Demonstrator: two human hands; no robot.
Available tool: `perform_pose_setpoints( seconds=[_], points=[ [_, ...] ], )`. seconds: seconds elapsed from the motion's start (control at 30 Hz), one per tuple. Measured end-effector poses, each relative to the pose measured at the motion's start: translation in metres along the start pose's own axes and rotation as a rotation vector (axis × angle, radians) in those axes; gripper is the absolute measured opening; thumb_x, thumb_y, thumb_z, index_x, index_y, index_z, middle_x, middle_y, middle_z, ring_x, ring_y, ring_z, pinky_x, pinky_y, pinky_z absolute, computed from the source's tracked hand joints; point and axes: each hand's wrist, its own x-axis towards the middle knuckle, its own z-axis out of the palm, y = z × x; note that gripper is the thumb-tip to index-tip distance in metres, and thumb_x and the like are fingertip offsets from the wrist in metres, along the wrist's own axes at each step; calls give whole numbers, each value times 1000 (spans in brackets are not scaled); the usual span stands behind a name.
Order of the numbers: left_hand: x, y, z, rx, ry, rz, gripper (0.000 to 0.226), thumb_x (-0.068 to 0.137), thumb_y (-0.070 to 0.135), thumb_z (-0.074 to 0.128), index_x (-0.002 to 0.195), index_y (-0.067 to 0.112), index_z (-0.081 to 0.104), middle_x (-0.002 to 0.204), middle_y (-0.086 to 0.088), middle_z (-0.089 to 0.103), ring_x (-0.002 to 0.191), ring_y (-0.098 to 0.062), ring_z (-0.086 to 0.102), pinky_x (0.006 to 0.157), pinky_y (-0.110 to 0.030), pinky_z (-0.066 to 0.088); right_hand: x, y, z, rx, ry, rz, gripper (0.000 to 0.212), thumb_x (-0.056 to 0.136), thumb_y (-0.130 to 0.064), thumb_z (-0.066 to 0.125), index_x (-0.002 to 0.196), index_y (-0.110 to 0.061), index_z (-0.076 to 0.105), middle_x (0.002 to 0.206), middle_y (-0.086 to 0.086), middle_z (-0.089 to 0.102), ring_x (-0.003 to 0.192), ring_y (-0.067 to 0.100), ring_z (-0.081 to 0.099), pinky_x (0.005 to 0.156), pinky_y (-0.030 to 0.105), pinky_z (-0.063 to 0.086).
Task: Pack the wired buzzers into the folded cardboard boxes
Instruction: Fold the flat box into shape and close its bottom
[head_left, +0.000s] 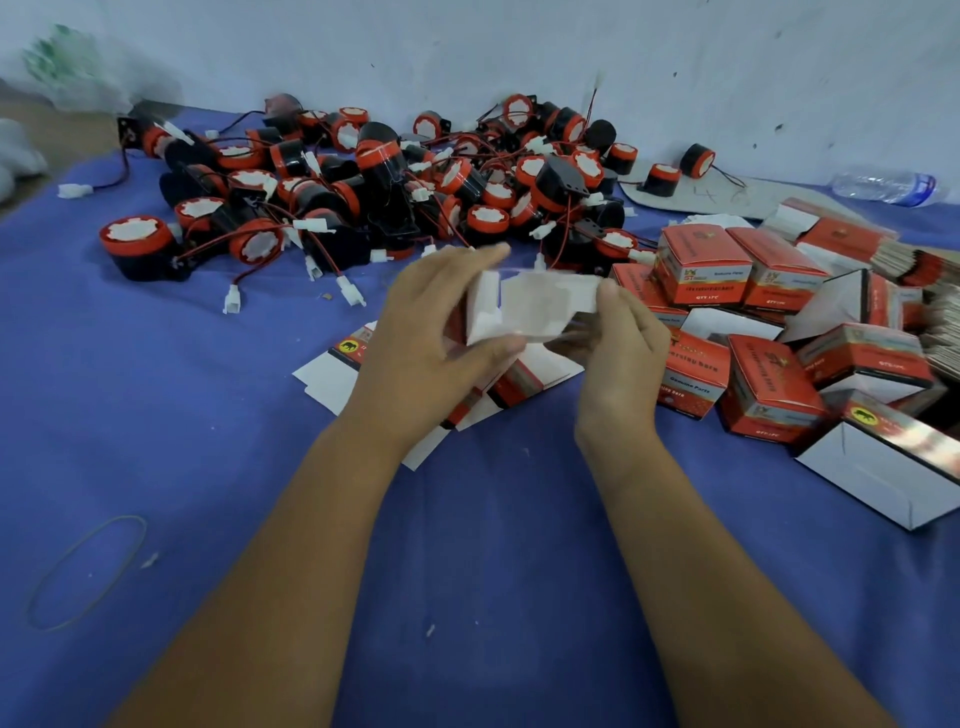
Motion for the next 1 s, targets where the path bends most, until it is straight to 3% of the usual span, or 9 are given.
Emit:
perform_pose_setpoints(
  seconds=[0.07,0.13,0.23,0.33,0.47,0.6,0.7,0.87,1.0],
  points=[
    [0,3,-4,-187,88,-81,48,88,38,68,132,38,49,134,21,52,128,0,45,105,-14,34,-1,-4,2,38,-106,-18,25,100,-22,48,99,-21,72,91,-6,71,89,18,65,77,32,54],
    [0,6,-9,-385,104,-195,40,90,39,63,129,39,52,134,18,56,126,-5,51,104,-24,43,-5,-5,5,47,-292,-73,27,97,-27,48,120,-22,63,111,-9,68,104,9,64,83,22,51],
    [1,8,-14,-536,111,-261,37,95,30,56,132,28,57,127,9,64,116,-11,61,93,-29,52,-17,-1,11,42,-409,-40,29,98,-20,53,126,-21,57,117,-4,67,103,5,64,79,17,51],
    [1,10,-16,-628,94,-276,39,99,20,48,137,24,55,130,8,63,114,-6,62,87,-20,51,-24,-2,17,35,-373,50,24,97,-19,57,121,-16,61,119,7,66,102,13,66,76,23,55],
    [2,11,-13,-681,34,-281,43,102,28,41,143,36,46,145,10,52,130,-9,51,107,-32,45,-23,-3,19,92,-378,102,31,94,-22,62,124,-17,57,122,8,66,111,25,64,93,43,55],
    [1,15,-6,-641,-13,-222,46,98,32,49,141,47,42,144,21,49,127,2,51,98,-17,47,-21,0,17,157,-422,134,29,97,-23,58,125,-28,54,122,3,67,113,23,64,94,43,54],
    [-3,11,-1,-627,-24,-317,48,100,29,50,143,49,41,143,22,50,125,1,53,102,-26,48,-18,2,19,112,-368,218,25,99,-22,55,124,-25,55,113,0,71,105,22,67,88,40,56],
    [-1,15,3,-686,-30,-366,52,96,15,46,128,55,52,138,21,54,119,1,56,91,-20,52,-15,8,19,128,-313,200,25,96,-6,52,112,-23,60,89,-8,73,77,8,69,61,23,56],
    [0,16,6,-1028,-137,-498,38,101,41,40,136,37,54,138,3,59,123,-19,60,93,-40,54,-11,8,14,79,-236,222,34,91,-2,53,117,-21,62,103,1,72,89,19,69,69,30,57]
  ],
)
